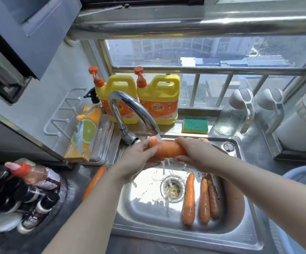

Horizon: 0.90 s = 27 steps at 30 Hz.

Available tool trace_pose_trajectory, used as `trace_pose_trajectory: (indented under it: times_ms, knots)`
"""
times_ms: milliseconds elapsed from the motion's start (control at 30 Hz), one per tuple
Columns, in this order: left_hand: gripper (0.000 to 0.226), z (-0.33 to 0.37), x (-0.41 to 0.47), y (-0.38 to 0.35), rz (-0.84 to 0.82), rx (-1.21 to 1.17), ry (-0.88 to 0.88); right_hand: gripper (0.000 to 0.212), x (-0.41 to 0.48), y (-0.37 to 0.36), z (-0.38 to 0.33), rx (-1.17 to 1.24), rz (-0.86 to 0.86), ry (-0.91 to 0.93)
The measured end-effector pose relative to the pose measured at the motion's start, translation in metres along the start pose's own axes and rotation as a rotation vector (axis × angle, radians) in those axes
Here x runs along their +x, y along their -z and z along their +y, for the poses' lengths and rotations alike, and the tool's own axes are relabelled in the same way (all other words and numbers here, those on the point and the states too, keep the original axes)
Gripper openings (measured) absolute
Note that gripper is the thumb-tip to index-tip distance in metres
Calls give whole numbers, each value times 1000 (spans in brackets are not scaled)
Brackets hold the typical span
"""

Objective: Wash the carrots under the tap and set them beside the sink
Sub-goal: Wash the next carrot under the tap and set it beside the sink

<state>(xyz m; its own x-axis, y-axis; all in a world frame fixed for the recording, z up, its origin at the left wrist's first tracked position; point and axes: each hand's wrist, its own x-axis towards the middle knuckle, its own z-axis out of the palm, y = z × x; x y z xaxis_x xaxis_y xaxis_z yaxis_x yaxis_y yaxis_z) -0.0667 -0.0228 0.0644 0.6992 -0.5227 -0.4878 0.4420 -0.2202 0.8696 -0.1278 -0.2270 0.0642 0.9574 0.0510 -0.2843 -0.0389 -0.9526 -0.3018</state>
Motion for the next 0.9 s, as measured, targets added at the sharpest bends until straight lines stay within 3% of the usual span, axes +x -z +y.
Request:
trace_pose_trajectory:
  times_ms: [133, 233, 367, 500, 667, 800, 900]
  knots:
    - [39, 6, -2, 10, -9, 50, 2, 45, 4, 2, -2, -29, 22, 2]
    - [27, 7, -2, 7, 66, 52, -52, 42, 5, 6, -4, -39, 20, -19]
    - [34, 1, 0, 2, 134, 105, -99, 47, 4, 10, -5, -71, 2, -25]
    - [27, 2, -3, 5, 47, -61, -52, 47, 1, 12, -3, -56, -7, -31]
    - [21, 0, 0, -5, 159, -13, -98, 45, 0, 11, -3, -82, 9, -30]
    - [35, 2, -3, -1, 38, -138, -34, 44, 0, 12, 4, -52, -4, -37]
    - [35, 3, -2, -1, 71, -183, -28, 44, -1, 12, 2, -38, 5, -37]
